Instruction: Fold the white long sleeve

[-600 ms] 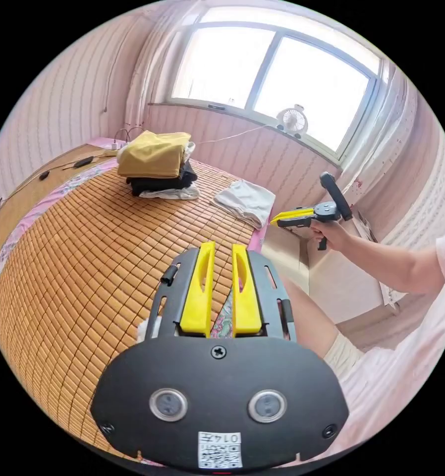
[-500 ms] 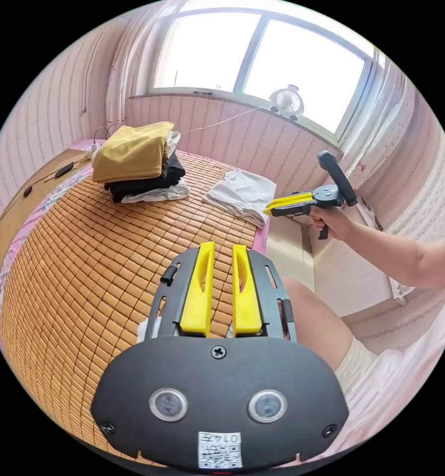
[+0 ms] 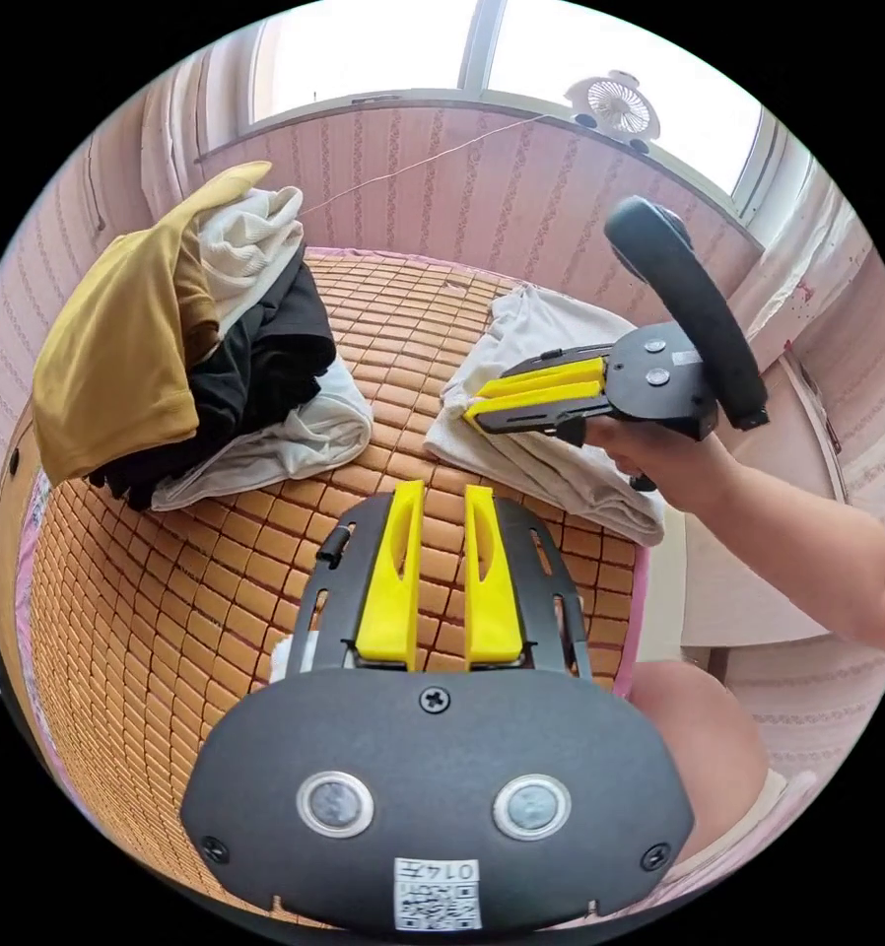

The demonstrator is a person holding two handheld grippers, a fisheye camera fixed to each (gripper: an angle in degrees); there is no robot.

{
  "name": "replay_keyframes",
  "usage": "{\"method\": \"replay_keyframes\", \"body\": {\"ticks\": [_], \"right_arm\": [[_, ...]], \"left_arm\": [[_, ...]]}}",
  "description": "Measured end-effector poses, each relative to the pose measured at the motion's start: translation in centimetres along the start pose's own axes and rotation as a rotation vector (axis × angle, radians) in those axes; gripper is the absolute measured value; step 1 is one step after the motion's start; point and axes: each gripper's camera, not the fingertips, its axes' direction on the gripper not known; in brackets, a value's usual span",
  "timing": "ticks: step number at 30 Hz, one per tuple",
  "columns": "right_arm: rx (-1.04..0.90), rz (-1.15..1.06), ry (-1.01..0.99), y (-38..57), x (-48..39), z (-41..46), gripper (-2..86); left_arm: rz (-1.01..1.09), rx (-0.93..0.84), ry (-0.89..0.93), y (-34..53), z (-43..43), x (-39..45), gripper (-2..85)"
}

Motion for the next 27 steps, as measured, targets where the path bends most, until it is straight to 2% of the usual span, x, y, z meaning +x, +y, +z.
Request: {"method": "replay_keyframes", "body": {"ticks": [3, 7, 9, 11, 16, 20, 23, 27], "right_arm": [[0.039, -0.008, -0.047, 1.7, 1.3, 1.4, 2.5], [0.047, -0.039, -0.064, 3.4, 2.4, 3.2, 1.8], [0.055, -0.057, -0.051, 3.8, 2.6, 3.8, 1.8], [0.057, -0.085, -0.014, 4.2, 2.5, 4.2, 1.7], [0.049, -0.141, 0.066, 5.5, 3.1, 5.4, 1.5], [0.060, -0.160, 0.064, 6.9, 4.5, 6.0, 1.3], [0.078, -0.156, 0.018, 8.7, 6.1, 6.1, 1.1], [0.214, -0.073, -0.176, 13.9, 9.8, 3.9, 1.0]], "left_arm": [[0.020, -0.029, 0.004, -3.0, 2.7, 0.0, 10.0], [-0.052, -0.116, -0.010, -6.2, 5.3, -0.2, 11.5], [-0.058, -0.134, -0.024, -6.9, 5.5, -0.1, 10.1], [-0.013, -0.124, 0.015, -7.2, 5.1, 0.2, 2.6], [0.000, -0.152, -0.043, -7.6, 4.5, 1.4, 0.0], [-0.010, -0.131, -0.015, -6.8, 2.7, 1.8, -0.5], [0.002, -0.094, 0.016, -5.2, 0.3, 2.0, -0.6], [0.044, -0.026, 0.037, -0.9, -4.7, 2.6, -0.7]]}}
